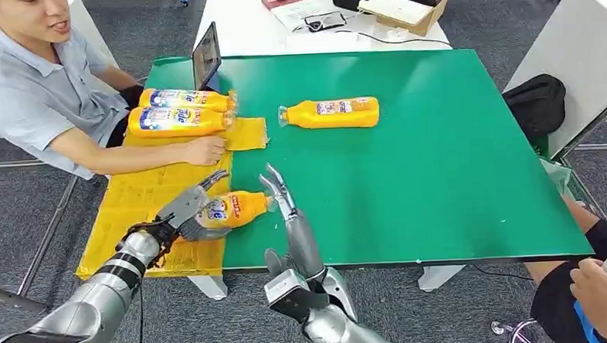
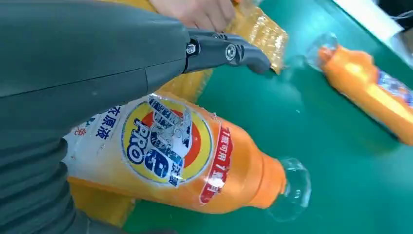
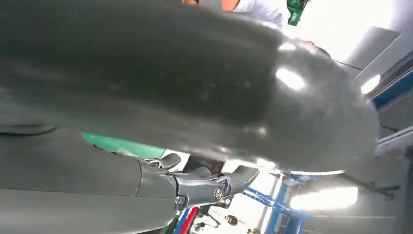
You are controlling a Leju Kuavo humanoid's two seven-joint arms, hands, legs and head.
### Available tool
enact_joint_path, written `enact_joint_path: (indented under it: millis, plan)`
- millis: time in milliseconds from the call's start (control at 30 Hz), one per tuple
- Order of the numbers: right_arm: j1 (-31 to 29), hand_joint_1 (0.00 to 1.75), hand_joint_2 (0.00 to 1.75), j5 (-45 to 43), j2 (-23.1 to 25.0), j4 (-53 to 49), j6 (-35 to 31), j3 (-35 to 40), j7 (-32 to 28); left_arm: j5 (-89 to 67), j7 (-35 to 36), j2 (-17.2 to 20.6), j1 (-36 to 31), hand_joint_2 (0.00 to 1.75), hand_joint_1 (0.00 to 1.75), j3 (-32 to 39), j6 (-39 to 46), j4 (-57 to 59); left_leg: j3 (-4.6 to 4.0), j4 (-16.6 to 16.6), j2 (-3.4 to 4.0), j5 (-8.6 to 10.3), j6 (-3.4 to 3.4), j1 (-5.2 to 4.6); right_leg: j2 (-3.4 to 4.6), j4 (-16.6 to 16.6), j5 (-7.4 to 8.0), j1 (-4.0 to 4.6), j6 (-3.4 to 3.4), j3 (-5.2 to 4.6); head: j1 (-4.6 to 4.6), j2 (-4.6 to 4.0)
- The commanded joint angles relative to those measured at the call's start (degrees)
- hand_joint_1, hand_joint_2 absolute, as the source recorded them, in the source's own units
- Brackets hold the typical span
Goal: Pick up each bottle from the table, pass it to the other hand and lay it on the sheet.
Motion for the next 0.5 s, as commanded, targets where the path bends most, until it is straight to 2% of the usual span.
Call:
enact_joint_path:
  millis: [33, 100, 133, 400, 500]
  plan:
    - [-3.27, 0.00, 0.00, -0.37, -2.09, 4.63, -0.37, 2.51, 0.04, 3.19, -3.63, 1.97, 4.64, 0.00, 0.00, -1.78, -2.48, -3.16, 0.26, -0.07, 0.24, -0.08, -0.05, 0.02, 0.27, -0.07, 0.00, 0.02, -0.11, 0.18, 0.00, 0.00]
    - [-3.09, 0.00, 0.00, -0.27, -2.19, 4.64, -0.78, 2.28, 0.04, 4.95, -3.95, 2.00, 6.21, 0.00, 0.00, -0.93, -1.33, -6.44, 0.30, -0.08, 0.31, -0.10, -0.07, 0.04, 0.34, -0.10, 0.01, 0.04, -0.13, 0.23, 0.00, 0.00]
    - [-3.09, 0.00, 0.00, -0.27, -2.19, 4.64, -0.78, 2.28, 0.04, 4.95, -3.95, 2.00, 6.21, 1.75, 0.00, -0.93, -1.33, -6.44, 0.37, -0.09, 0.39, -0.14, -0.08, 0.05, 0.42, -0.11, 0.00, 0.05, -0.16, 0.27, -0.02, 0.00]
    - [-0.52, 0.00, 0.00, 1.76, -2.15, 2.46, -4.55, 0.44, 0.04, 22.38, 3.45, -7.61, 13.31, 1.75, 0.00, 10.91, 10.69, -29.38, 0.21, 0.05, 0.04, -0.18, -0.05, 0.08, 0.03, -0.04, -0.15, 0.08, -0.13, 0.20, -0.02, 0.00]
    - [-0.18, 0.00, 0.00, 1.76, -2.15, 1.83, -5.43, -0.25, 0.04, 26.99, 4.26, -8.90, 13.53, 1.75, 0.00, 12.89, 11.52, -31.40, -0.05, 0.16, -0.10, -0.14, -0.04, 0.07, -0.10, 0.05, -0.16, 0.08, -0.09, -0.02, -0.02, 0.00]
